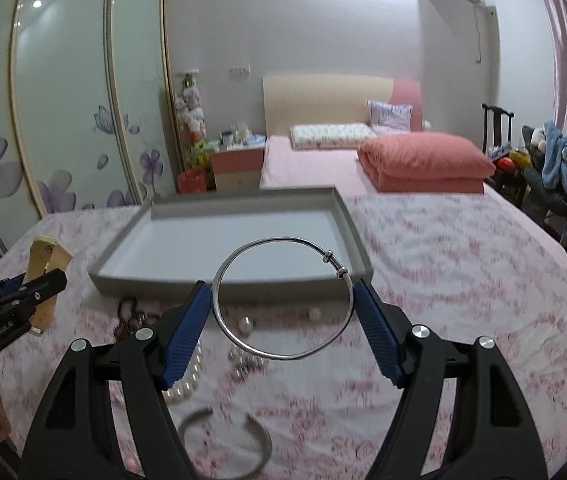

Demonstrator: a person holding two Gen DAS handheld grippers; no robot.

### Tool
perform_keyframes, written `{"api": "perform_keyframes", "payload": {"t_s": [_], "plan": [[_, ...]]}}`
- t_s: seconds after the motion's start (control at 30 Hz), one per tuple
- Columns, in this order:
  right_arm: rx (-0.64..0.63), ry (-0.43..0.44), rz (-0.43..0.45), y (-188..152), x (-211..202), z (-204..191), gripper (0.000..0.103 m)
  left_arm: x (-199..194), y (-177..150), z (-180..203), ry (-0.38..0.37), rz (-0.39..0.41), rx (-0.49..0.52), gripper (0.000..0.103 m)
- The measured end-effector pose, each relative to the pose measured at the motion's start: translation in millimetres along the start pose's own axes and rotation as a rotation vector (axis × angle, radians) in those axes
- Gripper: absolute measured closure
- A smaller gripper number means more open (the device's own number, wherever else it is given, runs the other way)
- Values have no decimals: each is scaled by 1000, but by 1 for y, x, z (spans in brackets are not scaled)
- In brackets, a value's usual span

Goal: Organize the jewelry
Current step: 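Carry the cream watch into the grey tray with the left gripper while the right gripper lifts the silver bangle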

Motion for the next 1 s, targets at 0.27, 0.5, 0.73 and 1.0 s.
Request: {"api": "perform_keyframes", "payload": {"t_s": [0.27, 0.5, 0.73, 1.0], "plan": [[4, -21, 101, 30, 6, 1, 30, 19, 28, 13, 19, 46, 13, 65], [0, -34, 186, 59, 23, 1, 30, 38, 55, 25, 32, 112, 45, 65], [-5, -26, 187, 70, 55, -2, 30, 78, 64, 26, 31, 79, 35, 65], [3, -15, 48, 71, 120, 3, 30, 136, 71, 27, 24, -23, 14, 65]]}}
Point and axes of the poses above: each gripper's, at about its wrist camera, not at the fingertips, and x roughly the way its jaws point, z to its right, y to its top, the point moved 2 cm from there along x, roughly the way its jaws point, and after that the axes turned 4 degrees about -x, right-handed, at the moved point
